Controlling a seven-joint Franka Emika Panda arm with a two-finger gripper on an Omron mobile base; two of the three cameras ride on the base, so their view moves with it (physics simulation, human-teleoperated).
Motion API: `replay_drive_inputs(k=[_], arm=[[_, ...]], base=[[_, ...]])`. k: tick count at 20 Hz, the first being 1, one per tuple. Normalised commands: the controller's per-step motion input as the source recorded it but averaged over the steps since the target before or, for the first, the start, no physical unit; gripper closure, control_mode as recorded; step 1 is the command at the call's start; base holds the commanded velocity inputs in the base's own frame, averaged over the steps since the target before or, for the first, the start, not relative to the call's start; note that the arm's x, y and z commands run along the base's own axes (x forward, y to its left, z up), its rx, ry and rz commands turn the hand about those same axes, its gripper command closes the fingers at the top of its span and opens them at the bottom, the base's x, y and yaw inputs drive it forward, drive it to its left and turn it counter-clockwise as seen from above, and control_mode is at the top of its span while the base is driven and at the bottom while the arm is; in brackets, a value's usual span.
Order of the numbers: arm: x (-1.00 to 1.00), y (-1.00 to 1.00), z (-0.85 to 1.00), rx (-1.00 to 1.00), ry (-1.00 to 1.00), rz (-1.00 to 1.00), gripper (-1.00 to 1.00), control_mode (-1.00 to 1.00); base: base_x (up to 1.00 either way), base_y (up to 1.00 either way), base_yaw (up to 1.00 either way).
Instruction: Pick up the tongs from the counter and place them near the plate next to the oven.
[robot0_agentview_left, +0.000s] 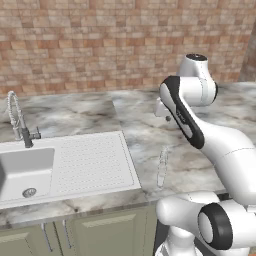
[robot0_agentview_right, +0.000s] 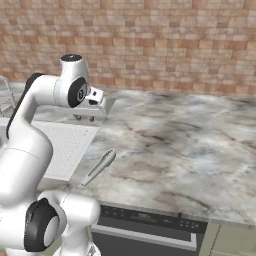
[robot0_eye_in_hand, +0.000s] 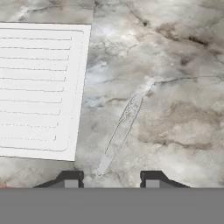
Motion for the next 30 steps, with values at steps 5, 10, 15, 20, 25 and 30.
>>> replay_drive_inputs(k=[5, 10, 15, 20, 25, 30], arm=[[0.00, 0.00, -0.20, 0.00, 0.00, 0.00, -1.00, -1.00], [0.02, 0.00, -0.34, 0.00, 0.00, -0.05, -1.00, -1.00], [0.16, 0.00, -0.36, 0.00, 0.01, -0.11, -1.00, -1.00], [0.21, 0.00, -0.43, -0.03, 0.03, -0.13, -1.00, -1.00], [0.16, 0.00, -0.47, -0.02, 0.04, -0.11, -1.00, -1.00], [0.01, 0.00, -0.52, -0.01, 0.03, -0.07, -1.00, -1.00]], base=[[0.00, 0.00, 0.00], [0.00, 0.00, 0.00], [0.00, 0.00, 0.00], [0.00, 0.00, 0.00], [0.00, 0.00, 0.00], [0.00, 0.00, 0.00]])
